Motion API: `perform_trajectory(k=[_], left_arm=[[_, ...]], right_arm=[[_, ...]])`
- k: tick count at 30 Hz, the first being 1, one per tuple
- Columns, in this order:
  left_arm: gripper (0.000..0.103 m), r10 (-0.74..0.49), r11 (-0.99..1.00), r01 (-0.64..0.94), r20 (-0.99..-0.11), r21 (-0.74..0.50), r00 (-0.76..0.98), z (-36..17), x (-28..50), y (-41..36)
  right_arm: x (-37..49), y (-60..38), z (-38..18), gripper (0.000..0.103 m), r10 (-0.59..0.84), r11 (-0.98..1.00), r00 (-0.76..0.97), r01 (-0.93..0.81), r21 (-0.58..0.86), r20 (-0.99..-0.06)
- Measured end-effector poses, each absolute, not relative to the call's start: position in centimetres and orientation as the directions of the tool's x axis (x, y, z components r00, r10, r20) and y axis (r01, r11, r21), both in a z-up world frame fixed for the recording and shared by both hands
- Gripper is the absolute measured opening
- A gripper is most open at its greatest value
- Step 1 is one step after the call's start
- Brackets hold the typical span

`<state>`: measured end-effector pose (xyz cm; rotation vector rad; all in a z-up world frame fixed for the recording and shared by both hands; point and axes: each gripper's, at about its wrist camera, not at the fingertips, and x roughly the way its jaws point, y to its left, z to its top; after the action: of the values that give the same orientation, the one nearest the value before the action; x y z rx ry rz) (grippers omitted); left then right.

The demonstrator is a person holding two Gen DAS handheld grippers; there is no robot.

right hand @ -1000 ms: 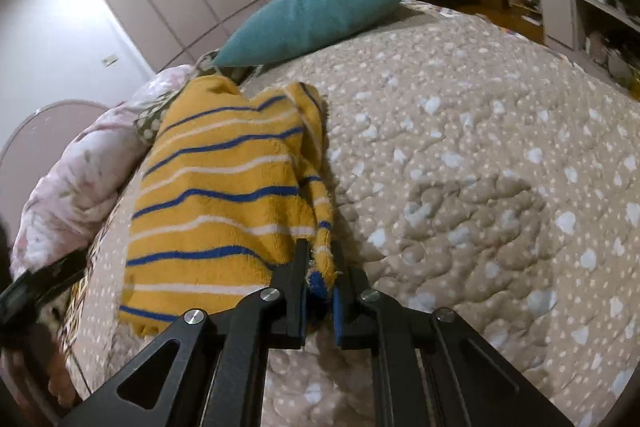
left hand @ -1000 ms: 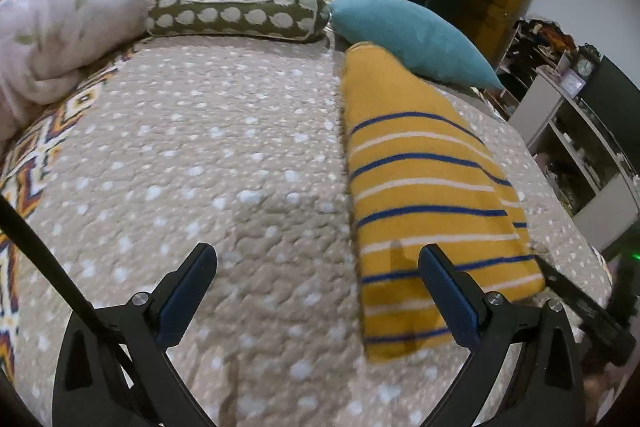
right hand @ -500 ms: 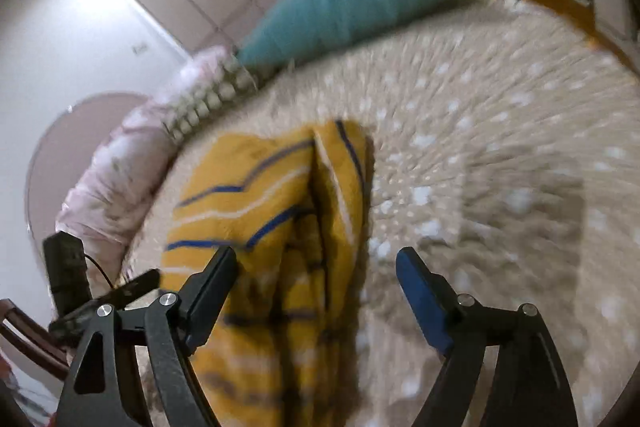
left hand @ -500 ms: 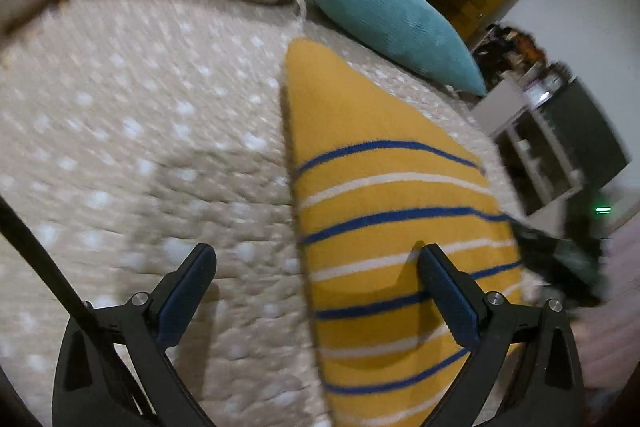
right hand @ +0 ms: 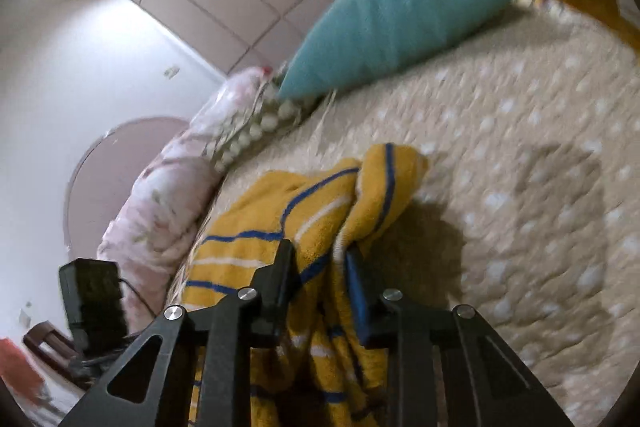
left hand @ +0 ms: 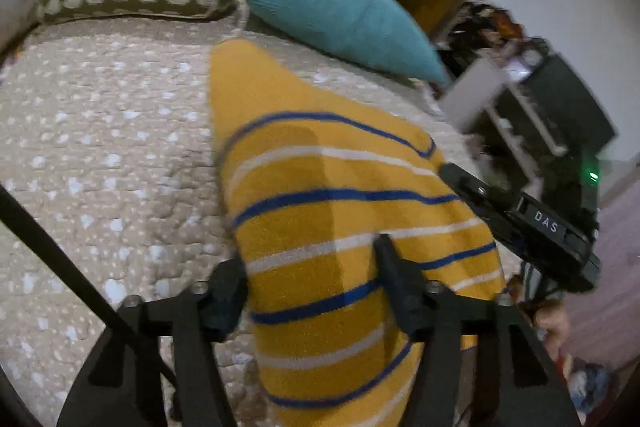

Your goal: Fold small clothes

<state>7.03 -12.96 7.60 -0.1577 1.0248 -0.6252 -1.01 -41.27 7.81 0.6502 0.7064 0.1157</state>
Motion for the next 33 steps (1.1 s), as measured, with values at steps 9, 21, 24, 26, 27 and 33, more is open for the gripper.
perform_trajectory(k=[9,21,24,26,27,33], left_arm=[[0.075,-0.346,0.909,0.389,-0.794,-0.151,0.501,5.9,0.8,-10.7],[0.078,-0.195,0.960,0.280,-0.744,-0.011,0.639,4.2,-6.1,-6.7],[0.078,-0.158,0.969,0.245,-0.717,0.018,0.679,4.5,-7.2,-6.0],[0.079,-0.121,0.977,0.208,-0.691,0.044,0.713,4.6,-7.7,-5.2],[0.080,-0.092,0.980,0.187,-0.683,0.066,0.724,4.6,-7.7,-4.9],[0.082,0.038,0.991,0.074,-0.748,0.115,0.662,2.6,-5.0,-1.8]], right_arm=[[-6.7,-41.1,7.6,0.045,0.269,0.829,0.773,0.117,0.546,-0.574],[-8.3,-36.9,4.8,0.005,0.314,0.856,0.725,0.063,0.513,-0.613],[-10.0,-38.4,4.3,0.004,0.256,0.855,0.736,0.131,0.502,-0.627],[-10.2,-38.9,3.6,0.004,0.242,0.857,0.720,0.155,0.491,-0.650],[-10.2,-39.1,3.3,0.005,0.246,0.854,0.716,0.159,0.495,-0.654],[-12.3,-39.4,5.1,0.022,0.174,0.859,0.765,0.191,0.476,-0.621]])
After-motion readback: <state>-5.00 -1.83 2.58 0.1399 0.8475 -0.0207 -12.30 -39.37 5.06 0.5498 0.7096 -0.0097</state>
